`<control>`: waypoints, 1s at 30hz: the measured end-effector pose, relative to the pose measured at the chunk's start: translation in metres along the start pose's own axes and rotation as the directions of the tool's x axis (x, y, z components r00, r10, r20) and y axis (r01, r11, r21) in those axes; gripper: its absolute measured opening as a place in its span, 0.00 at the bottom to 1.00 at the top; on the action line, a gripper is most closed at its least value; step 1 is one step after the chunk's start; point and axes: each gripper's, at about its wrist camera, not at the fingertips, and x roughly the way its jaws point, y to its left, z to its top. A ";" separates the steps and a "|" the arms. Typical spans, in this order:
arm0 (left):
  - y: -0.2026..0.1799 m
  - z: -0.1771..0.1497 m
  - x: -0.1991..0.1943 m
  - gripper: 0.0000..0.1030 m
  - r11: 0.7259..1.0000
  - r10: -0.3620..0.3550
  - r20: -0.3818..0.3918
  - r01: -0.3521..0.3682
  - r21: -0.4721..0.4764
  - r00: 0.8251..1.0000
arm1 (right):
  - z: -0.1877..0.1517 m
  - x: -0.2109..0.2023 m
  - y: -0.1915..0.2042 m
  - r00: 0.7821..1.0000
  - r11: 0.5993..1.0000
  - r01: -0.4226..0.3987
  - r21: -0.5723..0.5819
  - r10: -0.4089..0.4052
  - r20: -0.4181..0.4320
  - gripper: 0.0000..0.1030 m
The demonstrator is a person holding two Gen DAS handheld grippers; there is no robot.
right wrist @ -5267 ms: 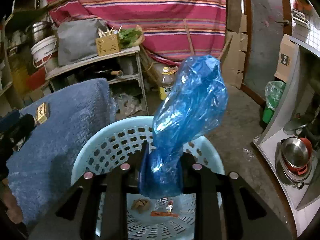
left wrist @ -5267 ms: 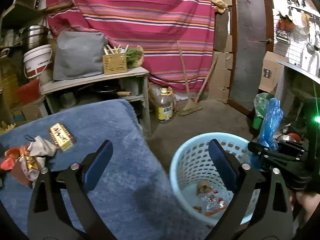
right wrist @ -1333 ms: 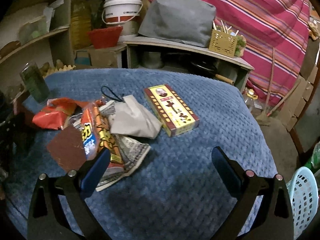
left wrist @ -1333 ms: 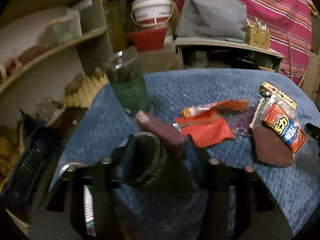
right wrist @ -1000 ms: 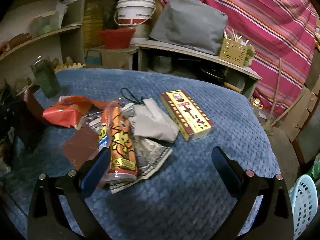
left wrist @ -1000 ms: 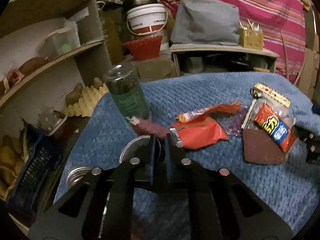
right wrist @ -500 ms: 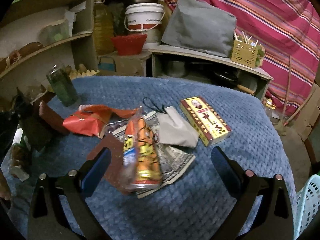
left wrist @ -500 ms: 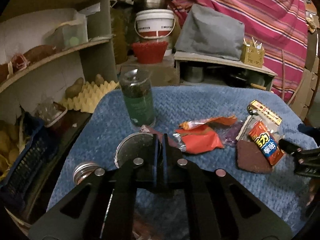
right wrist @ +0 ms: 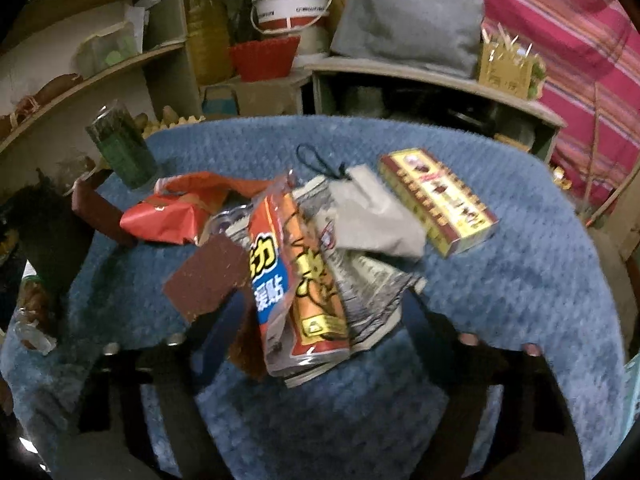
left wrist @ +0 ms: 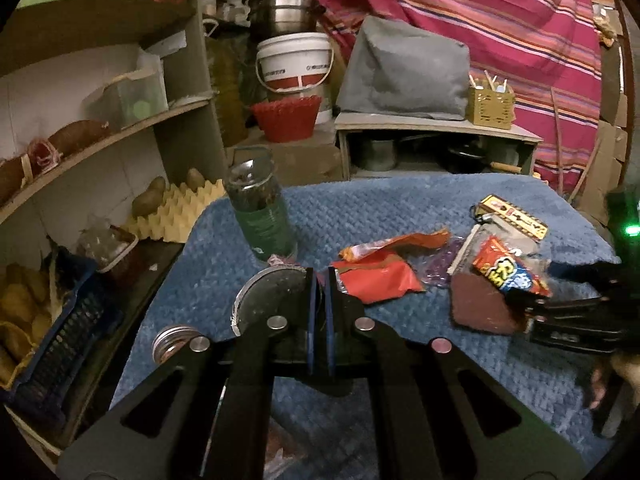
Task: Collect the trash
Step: 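Grasp the orange snack packet with the right gripper while the left gripper holds the jar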
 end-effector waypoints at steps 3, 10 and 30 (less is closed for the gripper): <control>-0.002 -0.001 -0.008 0.02 1.000 0.000 0.004 0.000 0.005 1.000 | -0.001 0.006 -0.002 0.999 0.999 -0.048 0.019 0.048 -0.012 0.47; -0.002 0.002 -0.025 0.02 1.000 -0.003 0.025 0.003 0.001 1.000 | -0.002 -0.015 0.003 0.997 0.998 -0.056 0.014 0.055 0.059 0.43; -0.044 0.009 -0.056 0.02 0.997 -0.073 0.071 0.074 -0.010 0.995 | -0.012 -0.116 -0.038 0.975 0.997 0.039 -0.060 -0.025 0.223 0.39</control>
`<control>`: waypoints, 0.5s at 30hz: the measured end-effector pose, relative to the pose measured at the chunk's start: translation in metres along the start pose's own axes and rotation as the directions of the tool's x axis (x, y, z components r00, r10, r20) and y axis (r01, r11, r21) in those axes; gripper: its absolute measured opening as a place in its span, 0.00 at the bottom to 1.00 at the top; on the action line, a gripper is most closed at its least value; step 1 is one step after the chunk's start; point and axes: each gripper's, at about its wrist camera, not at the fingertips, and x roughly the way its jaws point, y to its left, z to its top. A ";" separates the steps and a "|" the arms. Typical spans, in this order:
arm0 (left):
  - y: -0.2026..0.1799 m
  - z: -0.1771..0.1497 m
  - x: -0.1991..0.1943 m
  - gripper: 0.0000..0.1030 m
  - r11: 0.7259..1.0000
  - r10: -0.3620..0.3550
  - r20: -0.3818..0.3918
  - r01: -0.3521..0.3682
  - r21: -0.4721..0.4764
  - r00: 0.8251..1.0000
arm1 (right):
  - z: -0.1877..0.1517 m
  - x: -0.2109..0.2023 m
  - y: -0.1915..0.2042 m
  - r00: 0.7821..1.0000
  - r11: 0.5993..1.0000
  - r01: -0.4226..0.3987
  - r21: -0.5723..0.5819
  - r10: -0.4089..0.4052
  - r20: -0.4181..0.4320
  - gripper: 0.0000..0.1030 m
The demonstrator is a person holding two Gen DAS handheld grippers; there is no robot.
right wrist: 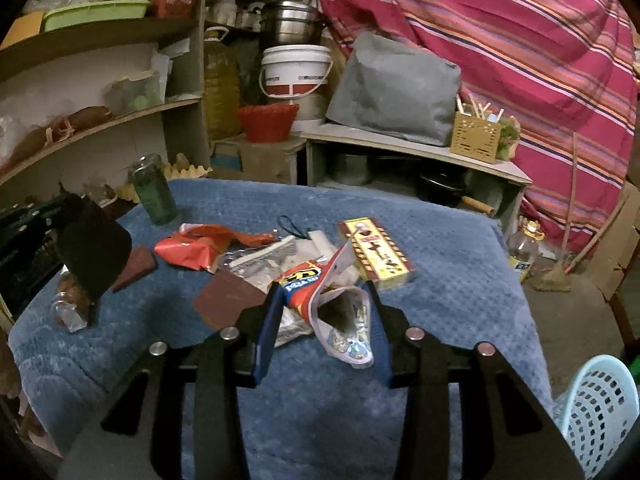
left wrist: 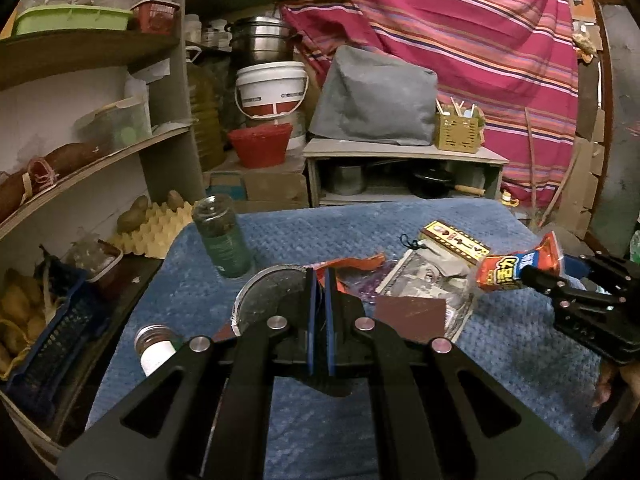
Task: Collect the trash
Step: 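Grasp the orange snack packet with the right gripper while the left gripper holds the jar, then carry the jar and packet over the basket and open both grippers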
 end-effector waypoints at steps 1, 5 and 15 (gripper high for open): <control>-0.003 0.000 0.000 0.02 1.000 -0.006 0.000 0.006 0.000 1.000 | -0.001 -0.002 -0.005 1.000 1.000 0.002 0.007 -0.002 0.000 0.39; -0.012 0.000 0.001 0.02 1.000 -0.015 -0.002 0.015 0.005 1.000 | -0.005 -0.009 -0.022 1.000 0.999 -0.002 0.039 0.002 -0.005 0.39; -0.049 0.004 0.008 0.02 0.998 -0.055 -0.017 0.055 0.008 0.998 | -0.016 -0.022 -0.046 1.000 0.999 0.022 0.044 -0.022 -0.013 0.38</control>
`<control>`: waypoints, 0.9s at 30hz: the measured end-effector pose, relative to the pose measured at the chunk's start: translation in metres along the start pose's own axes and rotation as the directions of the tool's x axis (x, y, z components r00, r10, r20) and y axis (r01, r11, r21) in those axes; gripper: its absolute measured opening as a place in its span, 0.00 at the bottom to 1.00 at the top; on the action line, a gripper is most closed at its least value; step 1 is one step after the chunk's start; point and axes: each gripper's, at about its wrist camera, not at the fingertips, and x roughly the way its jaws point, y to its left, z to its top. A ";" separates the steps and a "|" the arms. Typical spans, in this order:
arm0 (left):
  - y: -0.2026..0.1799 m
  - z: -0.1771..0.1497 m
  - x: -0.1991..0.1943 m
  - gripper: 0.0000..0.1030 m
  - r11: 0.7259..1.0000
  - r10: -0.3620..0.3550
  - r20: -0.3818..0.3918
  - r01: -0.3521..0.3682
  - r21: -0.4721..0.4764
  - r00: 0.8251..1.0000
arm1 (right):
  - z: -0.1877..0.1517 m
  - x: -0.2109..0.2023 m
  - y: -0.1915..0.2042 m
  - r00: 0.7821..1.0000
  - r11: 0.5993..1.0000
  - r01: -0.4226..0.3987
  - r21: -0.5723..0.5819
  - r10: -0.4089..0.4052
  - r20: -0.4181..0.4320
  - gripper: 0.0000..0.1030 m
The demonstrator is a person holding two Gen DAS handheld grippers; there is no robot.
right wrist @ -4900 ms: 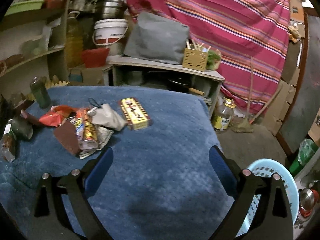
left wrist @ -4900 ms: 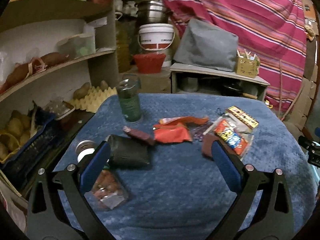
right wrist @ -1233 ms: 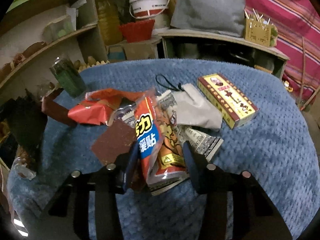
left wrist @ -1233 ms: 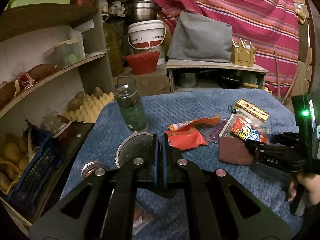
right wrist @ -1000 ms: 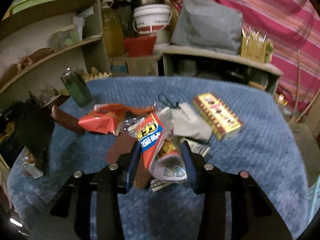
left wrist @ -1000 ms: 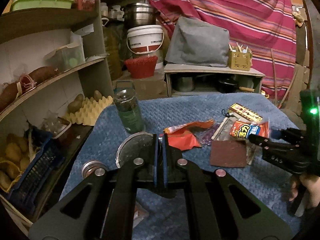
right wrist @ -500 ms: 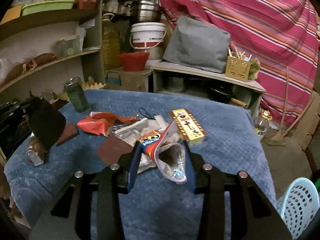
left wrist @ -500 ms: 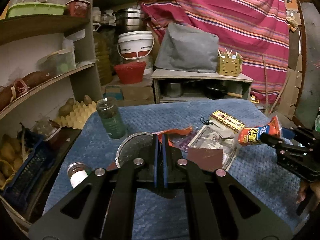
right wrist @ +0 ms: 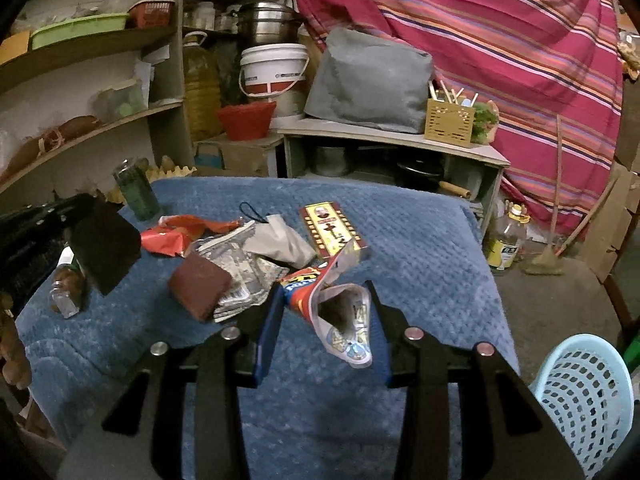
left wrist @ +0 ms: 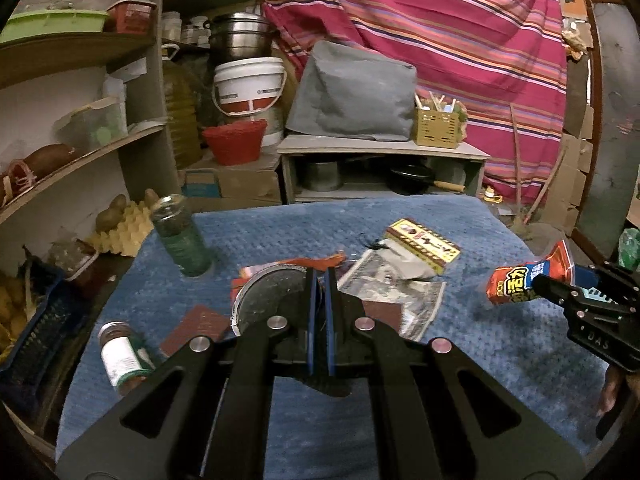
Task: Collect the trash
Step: 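Carry the jar and packet over the basket and open both grippers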
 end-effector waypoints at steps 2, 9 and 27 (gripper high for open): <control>-0.013 0.001 0.001 0.02 1.000 -0.014 -0.003 0.014 0.011 1.000 | 0.000 -0.006 -0.007 1.000 1.000 0.007 0.008 -0.007 0.007 0.38; -0.067 0.005 0.004 0.02 0.994 -0.093 0.002 0.093 0.051 0.996 | -0.005 -0.037 -0.055 0.996 0.995 0.086 0.052 -0.088 0.033 0.38; -0.278 0.007 0.006 0.03 0.904 -0.394 -0.030 0.393 0.165 0.919 | -0.060 -0.123 -0.242 0.921 0.885 0.384 0.262 -0.389 -0.038 0.36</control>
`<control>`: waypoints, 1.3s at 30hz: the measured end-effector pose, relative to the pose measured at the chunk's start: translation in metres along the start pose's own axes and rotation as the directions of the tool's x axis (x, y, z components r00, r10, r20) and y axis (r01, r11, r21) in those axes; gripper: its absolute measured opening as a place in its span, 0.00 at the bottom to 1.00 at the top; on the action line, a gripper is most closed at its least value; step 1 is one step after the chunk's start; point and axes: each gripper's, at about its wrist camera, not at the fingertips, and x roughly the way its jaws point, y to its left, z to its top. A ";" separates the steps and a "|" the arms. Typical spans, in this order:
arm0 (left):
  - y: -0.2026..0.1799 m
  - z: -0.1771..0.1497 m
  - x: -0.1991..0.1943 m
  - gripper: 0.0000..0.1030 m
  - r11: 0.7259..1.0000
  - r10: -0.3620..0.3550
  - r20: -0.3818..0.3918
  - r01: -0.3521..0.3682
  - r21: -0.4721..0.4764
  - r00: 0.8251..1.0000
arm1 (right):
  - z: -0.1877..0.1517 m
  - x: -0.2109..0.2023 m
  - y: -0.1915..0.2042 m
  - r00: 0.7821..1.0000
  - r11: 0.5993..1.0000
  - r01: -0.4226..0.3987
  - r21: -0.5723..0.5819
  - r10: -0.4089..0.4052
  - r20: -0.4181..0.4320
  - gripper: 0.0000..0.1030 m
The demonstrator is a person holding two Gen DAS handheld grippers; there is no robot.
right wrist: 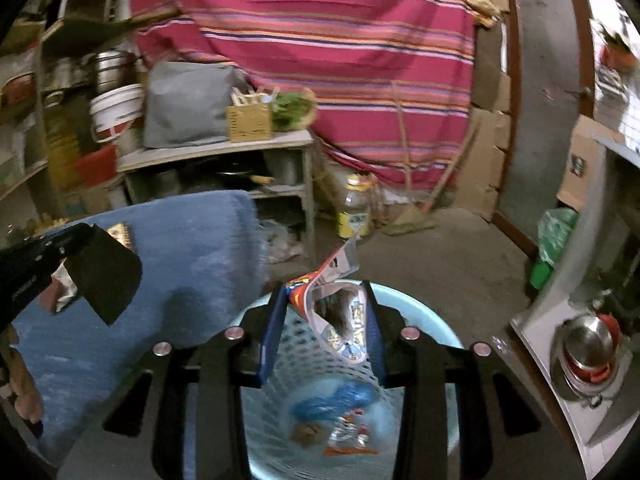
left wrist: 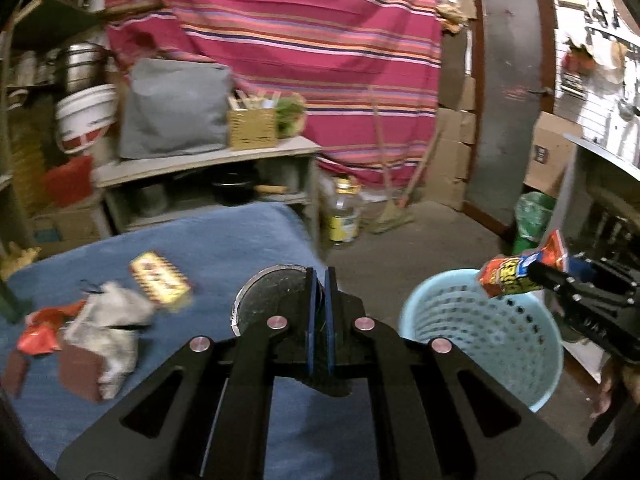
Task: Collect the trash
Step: 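Carry the jar and packet over the basket and open both grippers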
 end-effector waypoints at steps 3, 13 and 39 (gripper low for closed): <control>-0.032 -0.001 0.015 0.03 0.999 -0.033 -0.014 0.033 0.022 0.999 | -0.005 0.006 -0.025 0.999 0.999 0.012 0.032 -0.011 -0.032 0.36; -0.089 -0.001 0.044 0.03 0.992 -0.119 -0.050 0.121 0.039 0.992 | -0.022 0.014 -0.063 0.996 0.997 0.014 0.081 -0.007 -0.086 0.35; 0.004 0.001 -0.041 0.95 0.995 0.095 0.035 -0.095 -0.003 0.995 | -0.032 0.047 -0.018 0.984 1.000 0.022 0.021 -0.018 -0.179 0.69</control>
